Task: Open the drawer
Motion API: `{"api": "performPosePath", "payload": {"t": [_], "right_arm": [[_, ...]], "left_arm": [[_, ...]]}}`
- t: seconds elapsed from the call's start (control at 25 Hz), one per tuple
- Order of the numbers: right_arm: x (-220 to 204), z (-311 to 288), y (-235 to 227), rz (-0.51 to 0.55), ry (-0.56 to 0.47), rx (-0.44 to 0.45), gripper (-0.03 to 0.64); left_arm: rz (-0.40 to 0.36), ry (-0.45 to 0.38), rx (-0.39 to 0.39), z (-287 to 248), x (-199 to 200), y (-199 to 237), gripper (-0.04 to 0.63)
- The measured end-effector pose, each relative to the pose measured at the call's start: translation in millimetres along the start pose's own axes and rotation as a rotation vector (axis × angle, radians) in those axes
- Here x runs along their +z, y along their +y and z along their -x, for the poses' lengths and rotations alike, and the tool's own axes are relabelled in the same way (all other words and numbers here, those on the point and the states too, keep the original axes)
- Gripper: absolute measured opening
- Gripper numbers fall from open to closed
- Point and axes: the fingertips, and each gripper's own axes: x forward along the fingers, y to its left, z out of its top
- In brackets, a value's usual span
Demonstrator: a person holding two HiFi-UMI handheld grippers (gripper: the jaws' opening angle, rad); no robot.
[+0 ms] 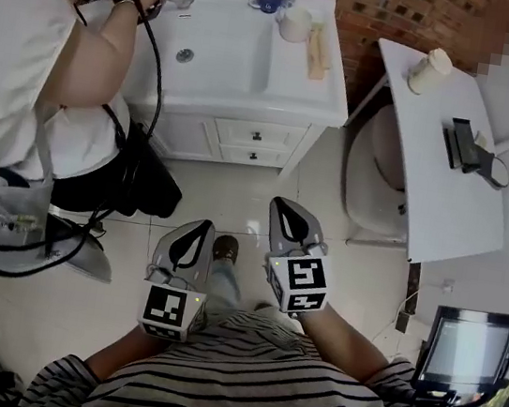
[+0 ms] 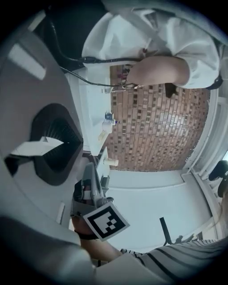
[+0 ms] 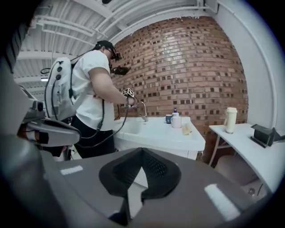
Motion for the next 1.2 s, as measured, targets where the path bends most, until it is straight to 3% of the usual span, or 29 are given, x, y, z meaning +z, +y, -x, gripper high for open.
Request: {"api": "performPosePath", "payload": {"t": [0.16,0.32,0.56,0.6,0.64,0.68,0.76,0.88,1.2], "right_arm": [[-25.8,-82.2,-21.3,0.010,0.029,-0.043,0.002],[-73.8,-156.3,-46.1,0.019,0.070,-0.081,0.002],[-159.6,-263.3,-76.0,0.049,0.142,-0.102,0.002],[-170.3,-278.8,-78.8,0.047,0.146,-0.105,0.106],[-180.1,-292.6,-80.5,0.048,0.152,-0.109,0.164],[-189.4,-304.7,-81.5,0.052,0.161,-0.114,0.164],[-206.2,-324.6,-83.4,0.061,0.189,-0.137,0.169],[-219.1,-345.8,-87.5,0.063,0.226,-0.182,0.178],[-219.4,-347.0,-104.0,0.073,0.248,-0.257,0.135]], "left_arm": [[-0.015,0.045,-0.037,-53.4,-23.0,30.8,0.017],[-0.003,0.026,-0.041,-95.5,-44.4,45.5,0.015],[0.019,0.027,-0.044,-147.7,-114.9,52.2,0.017],[0.011,0.035,-0.057,-152.1,-127.3,50.4,0.015],[-0.010,0.052,-0.073,-154.6,-139.8,47.9,0.015],[-0.036,0.077,-0.092,-155.4,-152.2,45.5,0.016],[-0.047,0.125,-0.112,-155.3,-173.2,45.5,0.015],[-0.006,0.164,-0.103,-155.2,-188.1,56.6,0.015],[0.002,0.170,-0.063,-152.6,-183.0,67.8,0.015]]}}
